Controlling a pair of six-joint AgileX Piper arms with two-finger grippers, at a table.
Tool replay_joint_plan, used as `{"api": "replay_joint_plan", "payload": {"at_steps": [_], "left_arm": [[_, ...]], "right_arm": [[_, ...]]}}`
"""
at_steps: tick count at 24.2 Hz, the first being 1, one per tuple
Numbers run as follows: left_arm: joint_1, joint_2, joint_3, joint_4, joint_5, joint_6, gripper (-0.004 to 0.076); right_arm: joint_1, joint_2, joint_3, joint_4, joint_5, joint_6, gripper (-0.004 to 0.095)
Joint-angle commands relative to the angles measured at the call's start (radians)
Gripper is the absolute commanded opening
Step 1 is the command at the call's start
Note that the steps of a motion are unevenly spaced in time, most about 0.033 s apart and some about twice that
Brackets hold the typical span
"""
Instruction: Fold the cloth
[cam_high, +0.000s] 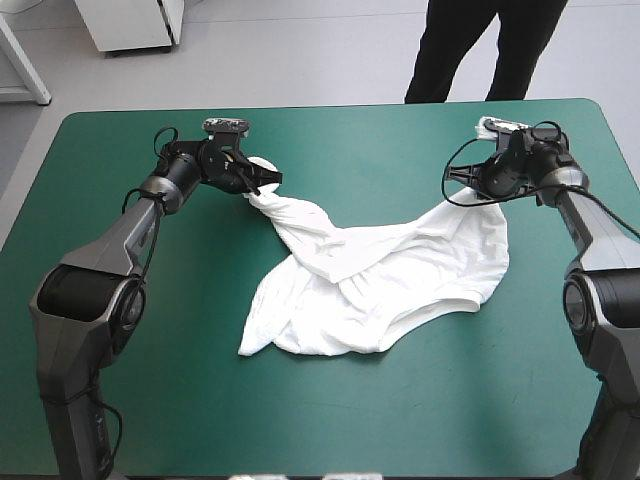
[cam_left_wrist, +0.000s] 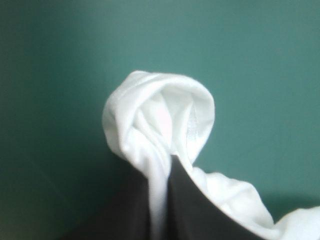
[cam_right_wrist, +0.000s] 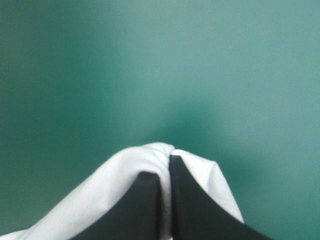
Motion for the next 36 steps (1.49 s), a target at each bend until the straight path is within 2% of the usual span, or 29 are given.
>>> {"api": "replay_joint_plan", "payload": {"at_steps": [1,5,6,7,9,12,14,18,21,28,36], "left_arm": [[0.0,-0.043,-0.065,-0.024,0.009,0.029,0.0099],[0.0,-0.048,-0.109,-0.015,0.169,0.039,0.0358],[0.0,-0.052,-0.13,-0.015,0.209,0.034,0.04],[0.0,-0.057,-0.15,-0.008,0.237,0.036,0.0425],[0.0,-0.098,-0.192,0.006,0.262,0.036,0.043],[0.0,-0.173,-0.208,0.02,0.289,0.018,0.043],[0.0,-0.224,-0.208,0.05,0.347,0.014,0.043],[-0.004,-0.275,-0.208,0.072,0.52,0.014,0.0424],[-0.044,-0.309,-0.199,0.105,0.624,0.014,0.0422],[-0.164,-0.498,-0.017,0.158,0.632,-0.086,0.0422],[-0.308,-0.692,0.266,0.185,0.632,-0.242,0.0422]], "right_arm": [[-0.01,-0.052,-0.043,0.015,-0.024,-0.07,0.0084],[-0.012,-0.056,-0.055,0.039,0.012,-0.07,0.0446],[-0.013,-0.056,-0.065,0.049,0.03,-0.07,0.0528],[-0.013,-0.062,-0.076,0.054,0.061,-0.07,0.0626],[-0.013,-0.102,-0.083,0.052,0.093,-0.062,0.0697],[-0.013,-0.18,-0.083,0.029,0.105,-0.062,0.0631],[-0.013,-0.238,-0.083,0.004,0.121,-0.062,0.0596],[-0.013,-0.32,-0.049,-0.044,0.234,-0.045,0.059],[-0.013,-0.391,0.048,-0.046,0.236,-0.042,0.059],[-0.013,-0.548,0.221,-0.108,0.244,-0.038,0.059],[-0.013,-0.623,0.243,-0.131,0.244,-0.009,0.059]]}}
